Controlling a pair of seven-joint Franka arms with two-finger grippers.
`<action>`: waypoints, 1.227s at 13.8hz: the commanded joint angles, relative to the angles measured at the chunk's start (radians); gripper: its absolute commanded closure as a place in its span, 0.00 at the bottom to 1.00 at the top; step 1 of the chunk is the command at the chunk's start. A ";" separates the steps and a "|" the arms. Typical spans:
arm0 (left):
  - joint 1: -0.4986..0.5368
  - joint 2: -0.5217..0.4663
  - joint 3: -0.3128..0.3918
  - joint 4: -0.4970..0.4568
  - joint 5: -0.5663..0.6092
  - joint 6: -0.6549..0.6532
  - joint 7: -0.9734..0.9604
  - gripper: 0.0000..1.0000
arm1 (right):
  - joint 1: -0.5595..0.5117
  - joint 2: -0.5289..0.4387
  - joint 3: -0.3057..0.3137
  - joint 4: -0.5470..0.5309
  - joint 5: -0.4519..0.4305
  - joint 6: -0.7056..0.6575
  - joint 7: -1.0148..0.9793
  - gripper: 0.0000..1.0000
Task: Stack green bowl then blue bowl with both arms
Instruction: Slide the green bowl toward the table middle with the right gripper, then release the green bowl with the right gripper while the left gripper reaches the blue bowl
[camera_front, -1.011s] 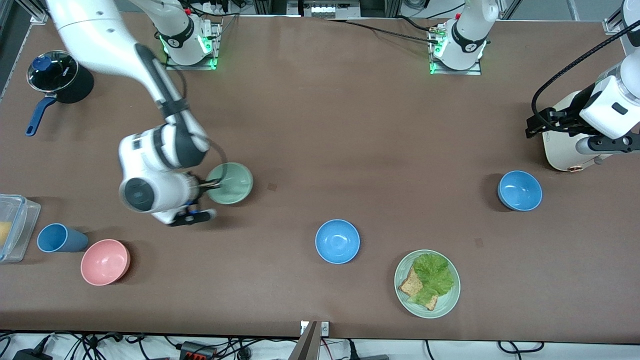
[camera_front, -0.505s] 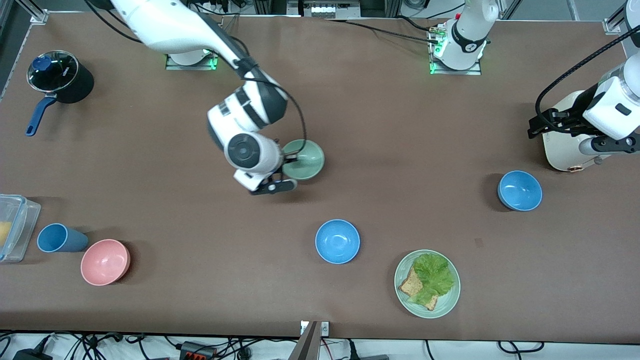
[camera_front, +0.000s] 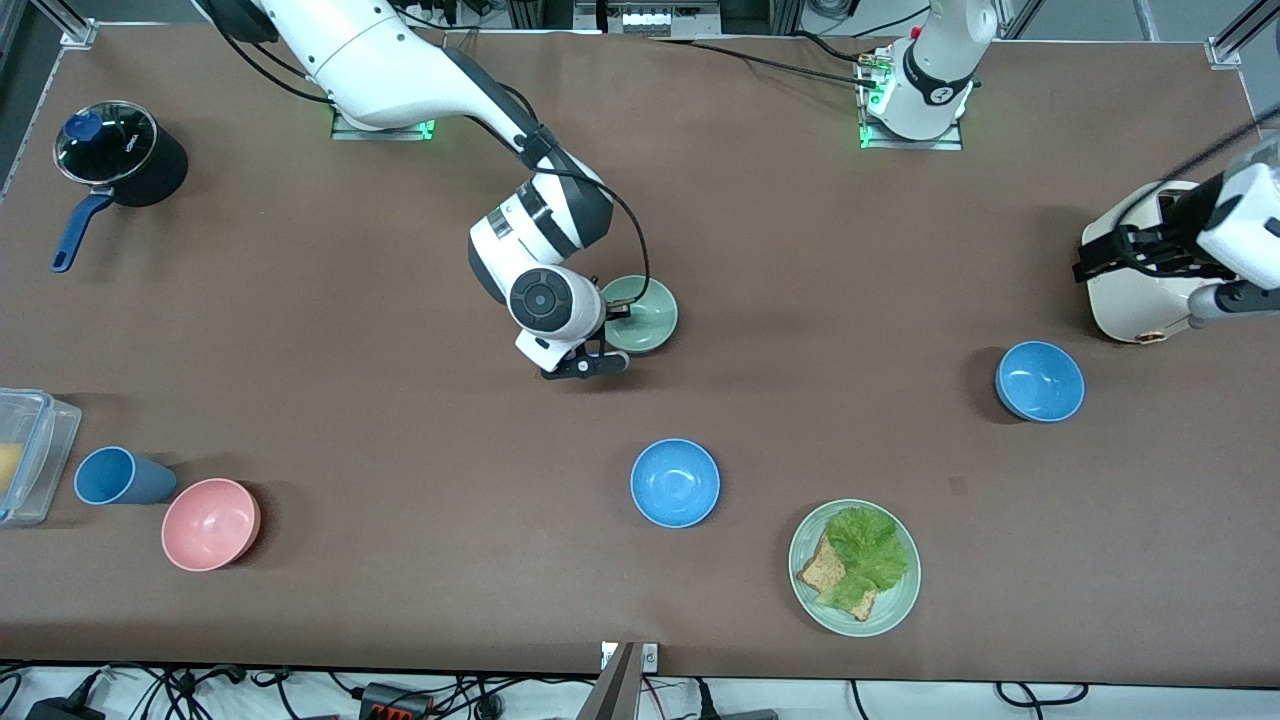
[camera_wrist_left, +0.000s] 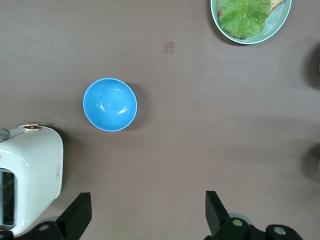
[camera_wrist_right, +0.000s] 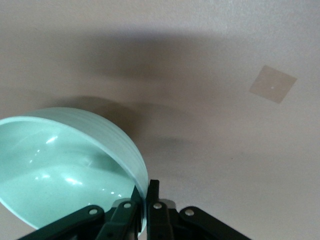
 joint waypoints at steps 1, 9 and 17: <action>0.034 0.054 -0.005 0.022 -0.035 0.005 0.025 0.00 | 0.009 -0.007 0.003 -0.010 0.003 -0.010 0.046 0.62; 0.143 0.258 -0.002 0.024 -0.017 0.118 0.177 0.00 | -0.117 -0.140 -0.020 0.174 -0.008 -0.244 0.109 0.00; 0.180 0.456 -0.003 0.004 0.164 0.328 0.197 0.00 | -0.296 -0.266 -0.020 0.305 -0.209 -0.325 0.110 0.00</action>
